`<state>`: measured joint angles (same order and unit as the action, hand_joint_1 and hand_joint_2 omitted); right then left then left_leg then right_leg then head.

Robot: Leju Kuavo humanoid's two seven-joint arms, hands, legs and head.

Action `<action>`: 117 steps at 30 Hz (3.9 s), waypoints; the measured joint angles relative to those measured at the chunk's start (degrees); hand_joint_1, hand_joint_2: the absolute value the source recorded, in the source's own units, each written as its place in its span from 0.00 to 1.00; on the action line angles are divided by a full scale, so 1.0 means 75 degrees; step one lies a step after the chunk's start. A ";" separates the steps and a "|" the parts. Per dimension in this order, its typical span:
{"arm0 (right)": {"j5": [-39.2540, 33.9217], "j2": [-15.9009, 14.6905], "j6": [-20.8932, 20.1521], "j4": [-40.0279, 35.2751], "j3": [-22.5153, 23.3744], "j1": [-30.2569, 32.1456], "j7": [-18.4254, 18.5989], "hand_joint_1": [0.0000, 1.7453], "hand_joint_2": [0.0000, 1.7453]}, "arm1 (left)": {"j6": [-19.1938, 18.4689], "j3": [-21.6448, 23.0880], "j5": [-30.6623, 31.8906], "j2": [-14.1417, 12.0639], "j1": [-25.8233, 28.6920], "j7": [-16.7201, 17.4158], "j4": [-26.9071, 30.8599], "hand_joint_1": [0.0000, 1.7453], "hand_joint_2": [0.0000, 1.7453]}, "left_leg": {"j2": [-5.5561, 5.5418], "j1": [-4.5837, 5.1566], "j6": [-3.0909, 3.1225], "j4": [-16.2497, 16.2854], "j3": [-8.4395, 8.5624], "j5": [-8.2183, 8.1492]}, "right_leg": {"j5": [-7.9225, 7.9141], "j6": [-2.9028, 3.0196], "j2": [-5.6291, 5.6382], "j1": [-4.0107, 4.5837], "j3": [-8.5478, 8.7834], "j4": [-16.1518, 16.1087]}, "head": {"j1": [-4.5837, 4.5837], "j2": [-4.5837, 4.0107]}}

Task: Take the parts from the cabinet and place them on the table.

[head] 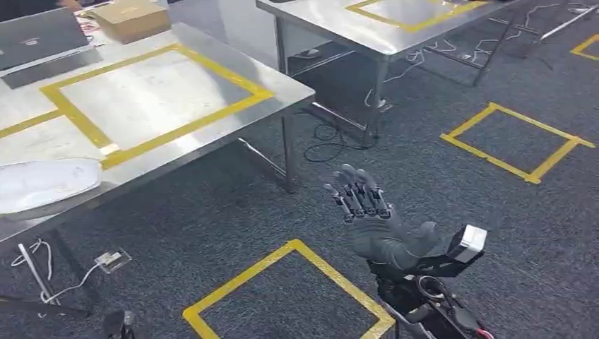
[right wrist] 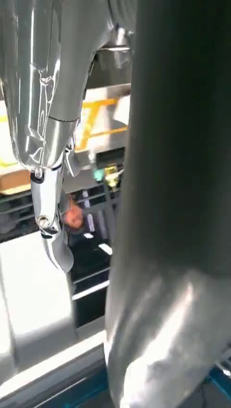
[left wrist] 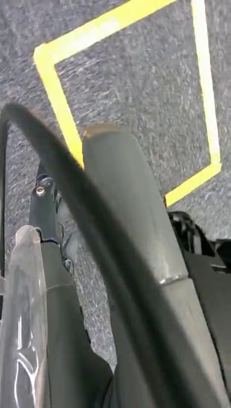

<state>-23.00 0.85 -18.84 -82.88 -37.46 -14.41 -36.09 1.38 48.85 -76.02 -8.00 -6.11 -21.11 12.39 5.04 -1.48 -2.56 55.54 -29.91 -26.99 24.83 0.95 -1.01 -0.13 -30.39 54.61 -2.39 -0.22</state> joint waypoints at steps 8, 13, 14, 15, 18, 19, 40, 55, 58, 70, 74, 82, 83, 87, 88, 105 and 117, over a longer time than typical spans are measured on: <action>0.1439 -0.0493 0.2243 0.0152 0.0484 0.0105 0.1243 0.00 0.00 | -0.0020 -0.0114 -0.0230 -0.0026 0.0143 -0.0052 -0.0003 0.00 0.00 | -0.0752 0.0040 0.0147 0.0975 -0.0660 -0.0020 | -0.0089 0.0106 0.0768 0.0055 -0.0052 0.0004 | 0.0368 0.0000; 0.2025 -0.0994 0.3439 0.1508 0.1047 0.0287 0.1876 0.00 0.00 | -0.0006 -0.0204 -0.0289 -0.0087 0.0109 -0.0052 -0.0006 0.00 0.00 | -0.1119 0.0086 0.0267 -0.0093 -0.0209 0.0250 | -0.0078 -0.0111 0.1121 0.0017 -0.0148 0.0017 | 0.0415 0.0000; 0.1850 -0.1084 0.3407 0.2019 0.1198 0.0294 0.1722 0.00 0.00 | 0.0006 -0.0213 -0.0289 -0.0079 0.0110 -0.0052 -0.0003 0.00 0.00 | -0.1035 0.0030 0.0327 -0.0166 -0.0177 0.0287 | -0.0084 -0.0162 0.1205 0.0048 -0.0237 0.0008 | 0.0426 0.0000; 0.1650 -0.1166 0.3395 0.2595 0.1355 0.0330 0.1565 0.00 0.00 | 0.0015 -0.0233 -0.0291 -0.0064 0.0108 -0.0052 -0.0006 0.00 0.00 | -0.0889 0.0000 0.0361 -0.0229 -0.0136 0.0316 | -0.0015 -0.0183 0.0943 0.0046 -0.0230 0.0116 | 0.0400 0.0000; 0.1440 -0.1212 0.3436 0.4079 0.1670 0.0335 0.1559 0.00 0.00 | 0.0053 -0.0291 -0.0315 -0.0070 0.0147 -0.0055 -0.0006 0.00 0.00 | -0.0654 0.0042 0.0447 -0.0244 -0.0113 0.0289 | 0.0831 -0.0351 0.0274 -0.0018 -0.0964 0.1632 | 0.0190 0.0000; 0.1416 -0.1224 0.3500 0.4649 0.1745 0.0381 0.1692 0.00 0.00 | 0.0076 -0.0312 -0.0321 -0.0073 0.0159 -0.0055 -0.0006 0.00 0.00 | -0.0562 0.0050 0.0450 -0.0241 -0.0111 0.0272 | 0.1050 -0.0389 0.0228 -0.0057 -0.1254 0.2223 | 0.0178 0.0000; 0.1364 -0.1183 0.3780 0.8253 0.2139 0.0750 0.2285 0.00 0.00 | 0.0187 -0.0440 -0.0496 -0.0070 0.0139 -0.0058 -0.0006 0.00 0.00 | -0.1261 0.0219 0.0425 0.0077 -0.0100 0.0132 | -0.0138 0.0105 0.0944 0.0083 -0.0223 0.0102 | 0.0423 0.0000; 0.1280 -0.1145 0.3716 0.8757 0.2128 0.0912 0.2553 0.00 0.00 | 0.0184 -0.0553 -0.0525 0.0027 0.0152 -0.0114 -0.0006 0.00 0.00 | 0.0046 0.0113 0.0328 -0.0264 0.0248 0.0025 | 0.0072 -0.0550 -0.0337 -0.0220 -0.0179 0.0241 | 0.0068 0.0000; 0.1248 -0.1102 0.3716 0.8804 0.2128 0.0922 0.2547 0.00 0.00 | 0.0181 -0.0560 -0.0525 0.0012 0.0114 -0.0122 -0.0009 0.00 0.00 | 0.0207 0.0160 0.0211 -0.0217 0.0255 0.0010 | 0.0099 -0.0269 -0.0179 -0.0098 -0.0125 0.0213 | 0.0118 0.0000; 0.1175 -0.1081 0.3646 0.8903 0.2128 0.0894 0.2541 0.00 0.00 | 0.0224 -0.0562 -0.0522 0.0061 0.0147 -0.0122 -0.0006 0.00 0.00 | -0.1064 0.0189 0.0370 0.0396 -0.0246 0.0096 | -0.0019 0.0079 0.0946 0.0010 -0.0155 0.0157 | 0.0464 0.0000; 0.1125 -0.1058 0.3646 0.8923 0.2130 0.0903 0.2527 0.00 0.00 | 0.0224 -0.0562 -0.0490 0.0044 0.0105 -0.0125 -0.0006 0.00 0.00 | -0.1169 0.0229 0.0375 -0.0130 -0.0036 0.0138 | -0.0065 -0.0071 0.1322 -0.0004 -0.0248 0.0137 | 0.0476 0.0000; 0.1067 -0.1058 0.3669 0.8970 0.2133 0.0950 0.2532 0.00 0.00 | 0.0181 -0.0562 -0.0434 0.0061 0.0163 -0.0134 -0.0009 0.00 0.00 | -0.0289 0.0176 0.0485 -0.0323 0.0095 0.0171 | 0.1045 -0.0347 0.0182 -0.0117 -0.1301 0.2504 | 0.0225 0.0000; 0.1058 -0.1058 0.3669 0.8984 0.2133 0.0958 0.2532 0.00 0.00 | 0.0172 -0.0562 -0.0429 0.0070 0.0161 -0.0134 -0.0009 0.00 0.00 | -0.0191 0.0166 0.0457 -0.0319 0.0118 0.0146 | 0.0770 -0.0378 0.0150 -0.0146 -0.1051 0.2056 | 0.0193 0.0000; 0.1029 -0.1046 0.3672 0.8987 0.2133 0.0924 0.2521 0.00 0.00 | 0.0160 -0.0562 -0.0411 0.0064 0.0154 -0.0134 -0.0009 0.00 0.00 | 0.0135 0.0211 0.0271 -0.0249 0.0231 0.0014 | 0.0188 -0.0264 -0.0432 -0.0076 0.0028 0.0161 | 0.0021 0.0000; 0.1020 -0.1046 0.3672 0.8990 0.2136 0.0936 0.2521 0.00 0.00 | 0.0160 -0.0562 -0.0411 0.0064 0.0129 -0.0137 -0.0009 0.00 0.00 | 0.0199 0.0214 0.0258 -0.0248 0.0243 0.0021 | 0.0191 -0.0209 -0.0351 -0.0058 -0.0023 0.0165 | 0.0091 0.0000; 0.1003 -0.1035 0.3617 0.9028 0.2130 0.0914 0.2687 0.00 0.00 | 0.0082 -0.0562 -0.0423 0.0047 0.0097 -0.0143 -0.0009 0.00 0.00 | -0.1053 0.0159 0.0321 -0.0180 -0.0070 0.0165 | 0.0082 -0.0100 0.1244 -0.0041 -0.0112 0.0091 | 0.0523 0.0000; 0.0242 -0.1020 0.3147 0.9063 0.2270 0.0960 0.2495 0.00 0.00 | 0.0000 -0.0562 -0.0434 0.0064 0.0159 -0.0128 -0.0015 0.00 0.00 | 0.0071 0.0170 0.0280 -0.0279 0.0227 0.0000 | 0.0291 -0.0347 -0.0587 -0.0014 -0.0023 0.0154 | 0.0015 0.0000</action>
<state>-21.18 -6.80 4.76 -14.91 -20.44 -7.21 -17.38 1.38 44.63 -79.28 -7.52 -4.92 -22.08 12.28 5.57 -0.20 -0.46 53.44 -28.21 -26.99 27.01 -1.65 -5.42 -0.23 -30.56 55.77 -2.28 -0.22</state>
